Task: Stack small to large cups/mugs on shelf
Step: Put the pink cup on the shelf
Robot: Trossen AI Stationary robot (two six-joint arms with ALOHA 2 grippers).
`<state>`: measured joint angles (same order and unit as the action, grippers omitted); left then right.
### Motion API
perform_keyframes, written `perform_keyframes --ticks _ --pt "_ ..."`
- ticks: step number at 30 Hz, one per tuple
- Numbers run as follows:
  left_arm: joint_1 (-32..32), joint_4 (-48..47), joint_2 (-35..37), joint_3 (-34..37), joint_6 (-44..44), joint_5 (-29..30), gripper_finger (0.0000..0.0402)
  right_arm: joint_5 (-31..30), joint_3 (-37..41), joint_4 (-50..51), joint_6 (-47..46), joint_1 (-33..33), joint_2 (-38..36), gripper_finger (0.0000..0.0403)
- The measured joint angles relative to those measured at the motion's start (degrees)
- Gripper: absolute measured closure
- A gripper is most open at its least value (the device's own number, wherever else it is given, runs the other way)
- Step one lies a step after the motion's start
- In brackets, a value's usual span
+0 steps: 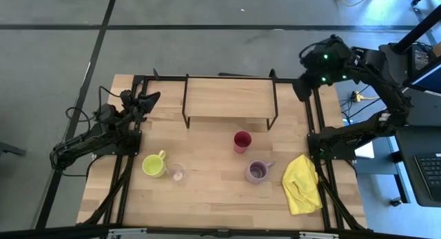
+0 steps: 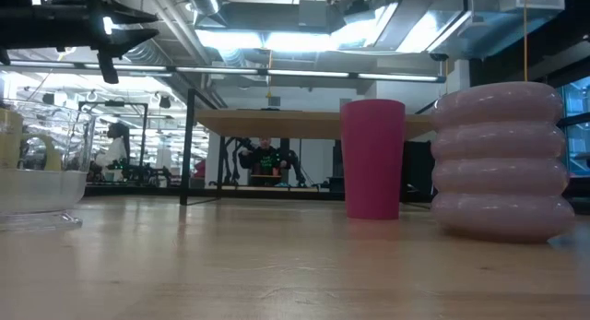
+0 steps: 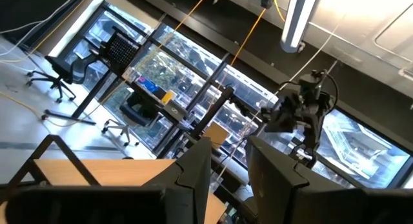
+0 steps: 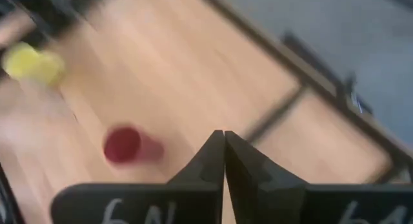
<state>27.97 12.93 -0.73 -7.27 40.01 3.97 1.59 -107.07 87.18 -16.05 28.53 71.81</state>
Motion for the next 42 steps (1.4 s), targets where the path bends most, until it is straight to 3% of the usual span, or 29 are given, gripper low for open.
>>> perform_keyframes --ticks 3,9,12,20,26,32,35,42 --pt "0.0 -0.6 0.0 0.0 0.0 0.0 0.0308 1.1 0.7 2.8 -0.7 0.0 -0.2 0.0389" --pt "0.0 -0.5 0.0 0.0 0.6 0.0 0.0308 20.0 3.1 -1.3 -3.1 -0.1 -1.0 0.0389" --pt "0.0 -0.5 0.0 0.0 1.7 0.0 0.0308 26.2 3.5 -9.0 -3.5 -0.7 -0.6 0.0389" --pt "0.0 -0.5 0.0 0.0 3.5 -0.9 0.0308 35.2 3.5 -30.6 -3.1 -4.1 0.1 0.0389" --pt "0.0 -0.3 0.0 0.0 5.8 -3.1 0.0308 34.0 3.5 -29.7 2.4 -4.6 0.7 0.0389" --pt "0.0 0.1 0.0 0.0 13.7 -12.7 0.0308 33.9 3.5 -30.4 1.4 -4.6 0.7 0.0389" --pt "0.0 0.7 0.0 0.0 13.9 -13.8 0.0308 33.7 3.5 -30.5 3.5 -4.6 0.7 0.0389" --pt "0.0 1.7 -0.8 -3.3 8.5 -13.8 0.0313 25.1 3.5 -30.6 6.0 -4.6 0.7 0.0389"
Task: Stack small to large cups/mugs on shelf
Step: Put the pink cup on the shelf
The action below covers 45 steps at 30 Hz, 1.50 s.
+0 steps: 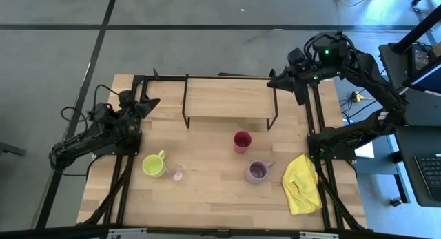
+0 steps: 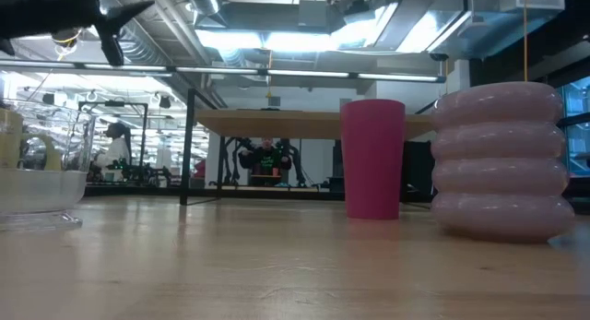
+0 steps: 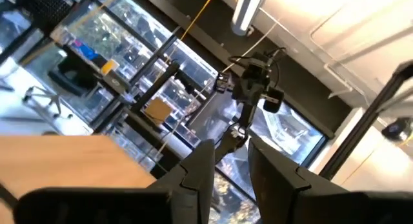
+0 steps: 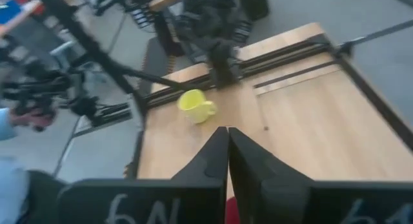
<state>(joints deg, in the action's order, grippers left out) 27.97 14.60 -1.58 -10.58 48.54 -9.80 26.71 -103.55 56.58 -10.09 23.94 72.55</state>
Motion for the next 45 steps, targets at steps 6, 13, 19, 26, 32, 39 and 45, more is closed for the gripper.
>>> perform_keyframes --ticks 6,13,19,26,32,39,45 --pt "0.0 -2.0 -2.8 -4.0 -3.0 0.2 0.0313 -3.1 0.0 -0.1 0.4 0.0 0.0 0.0389" --pt "0.0 -2.1 -7.7 -7.4 -3.1 1.0 0.0313 -3.6 0.0 -1.3 4.9 0.0 0.0 0.0389" --pt "0.0 -2.1 -11.7 -9.3 -3.1 3.8 0.0313 -13.5 0.0 -2.8 8.9 0.0 0.1 0.0389" --pt "0.0 -2.2 -17.3 -14.1 -4.8 1.7 0.0313 -18.1 0.0 -2.4 14.2 0.0 0.1 0.0389" --pt "0.0 -11.6 -24.4 -21.8 -11.6 -1.6 0.0313 -13.0 0.0 -1.8 19.3 0.6 0.5 0.0389" --pt "0.0 -47.5 -30.5 -33.1 -23.7 -2.2 0.0313 -13.5 0.0 -2.2 19.3 5.3 0.7 0.0389" --pt "0.0 -66.9 -33.6 -43.6 -31.1 -1.5 0.0313 -11.3 0.0 -8.9 11.5 12.3 0.8 0.0389"
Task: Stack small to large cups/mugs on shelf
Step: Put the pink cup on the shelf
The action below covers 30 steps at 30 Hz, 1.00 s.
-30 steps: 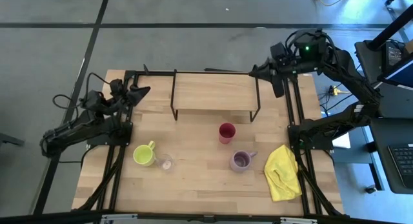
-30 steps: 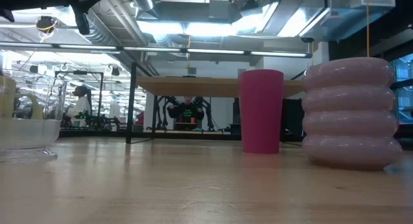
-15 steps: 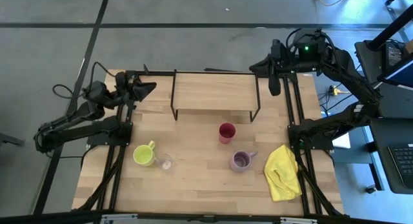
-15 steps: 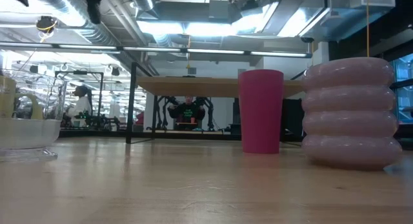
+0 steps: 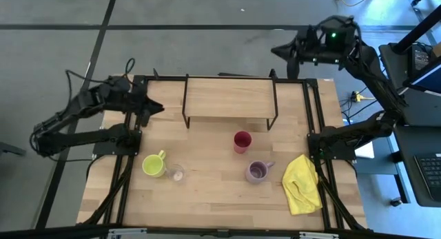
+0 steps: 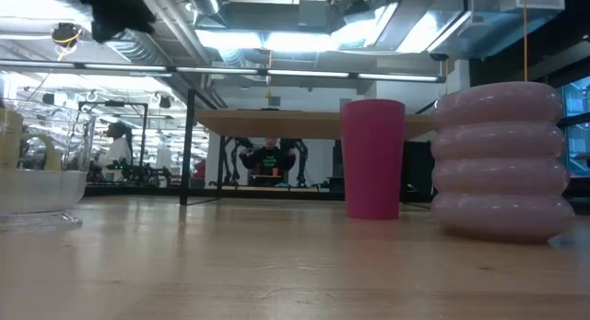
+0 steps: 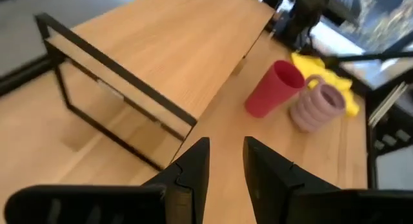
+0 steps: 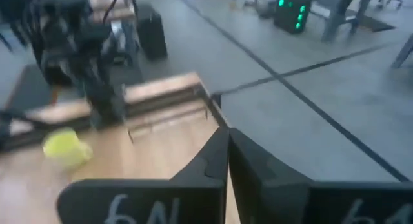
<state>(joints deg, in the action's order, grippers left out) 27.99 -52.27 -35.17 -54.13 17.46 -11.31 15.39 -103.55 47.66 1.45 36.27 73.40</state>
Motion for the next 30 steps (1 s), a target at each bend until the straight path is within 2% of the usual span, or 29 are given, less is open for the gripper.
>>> perform_keyframes --ticks 7,11,13,18,25,30 --pt "-0.3 -13.3 -2.3 -13.3 -6.0 -0.5 0.0313 16.3 -0.1 -9.7 -13.1 6.4 3.2 0.0389" --pt "-2.0 -27.0 -4.4 -17.0 -8.8 -0.6 0.0313 29.4 -0.1 -11.0 -16.2 6.8 6.3 0.0389" --pt "-3.0 -32.9 -4.8 -17.7 -8.8 -0.9 0.0313 33.2 -0.1 -10.9 -16.5 6.7 7.6 0.0389" --pt "-5.1 -37.7 -4.9 -16.6 -6.6 -4.7 0.0313 33.4 0.0 -11.0 -17.8 5.7 9.1 0.0389" --pt "-7.0 -37.4 -2.9 -11.1 -0.5 1.5 0.0313 28.6 0.0 -16.5 -16.3 0.9 8.4 0.0389" --pt "-9.1 -26.0 0.3 -6.4 3.9 1.5 0.0313 27.8 0.0 -20.9 -16.2 -0.1 7.1 0.0389"
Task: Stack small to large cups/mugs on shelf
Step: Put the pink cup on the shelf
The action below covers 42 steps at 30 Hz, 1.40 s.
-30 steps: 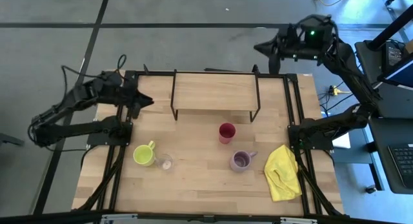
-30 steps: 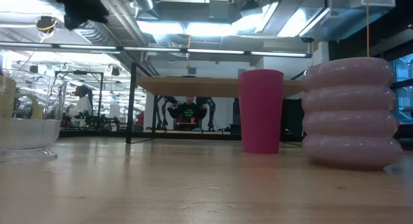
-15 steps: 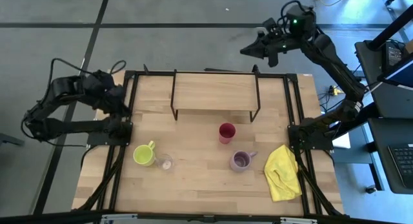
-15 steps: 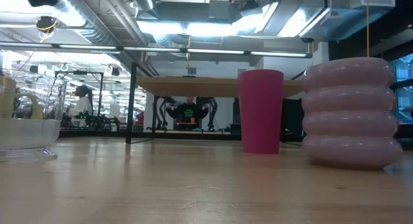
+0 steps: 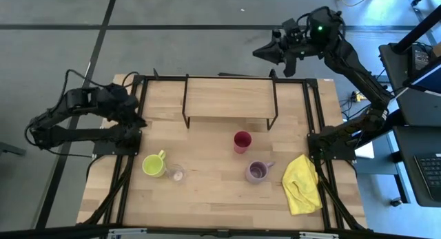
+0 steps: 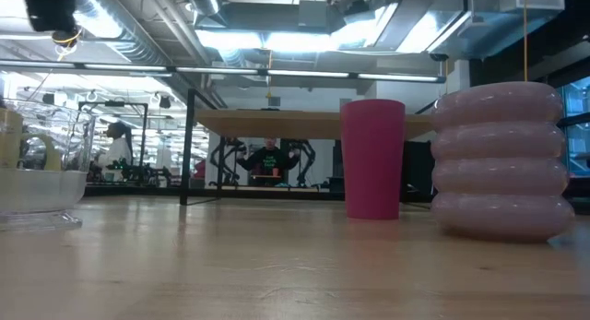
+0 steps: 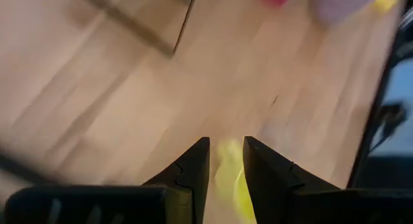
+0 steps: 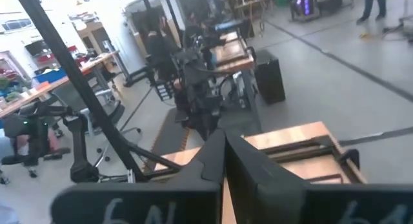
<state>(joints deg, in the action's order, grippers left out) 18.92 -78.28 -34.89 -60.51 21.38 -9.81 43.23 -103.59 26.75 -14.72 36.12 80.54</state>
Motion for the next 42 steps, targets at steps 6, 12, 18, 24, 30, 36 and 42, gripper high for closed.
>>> perform_keyframes --ticks 6,12,18,24,30,36,42 --pt "-4.2 13.1 2.4 4.4 8.4 3.4 0.0313 -0.1 0.0 0.0 0.3 0.1 -1.5 0.0389" --pt "-13.2 29.3 -0.7 10.8 14.9 3.8 0.0313 -0.1 0.0 0.3 0.4 0.7 -1.6 0.0389" --pt "-24.0 26.7 -9.0 11.2 20.1 16.3 0.0313 0.4 0.0 1.3 1.6 2.4 -1.6 0.0389" --pt "-27.5 26.7 -18.0 8.0 24.9 27.4 0.0313 0.4 0.0 1.3 1.7 5.6 -1.5 0.0389" --pt "-27.6 26.8 -28.5 0.9 26.3 29.1 0.0313 0.1 0.0 1.3 1.5 6.7 -1.5 0.0389" --pt "-27.2 27.0 -37.5 -6.3 34.6 29.0 0.0313 0.0 0.0 1.3 0.0 6.7 -1.5 0.0389" --pt "-25.1 26.9 -44.7 -12.8 45.7 27.5 0.0313 -0.1 0.0 1.3 -1.9 6.7 -1.5 0.0389"
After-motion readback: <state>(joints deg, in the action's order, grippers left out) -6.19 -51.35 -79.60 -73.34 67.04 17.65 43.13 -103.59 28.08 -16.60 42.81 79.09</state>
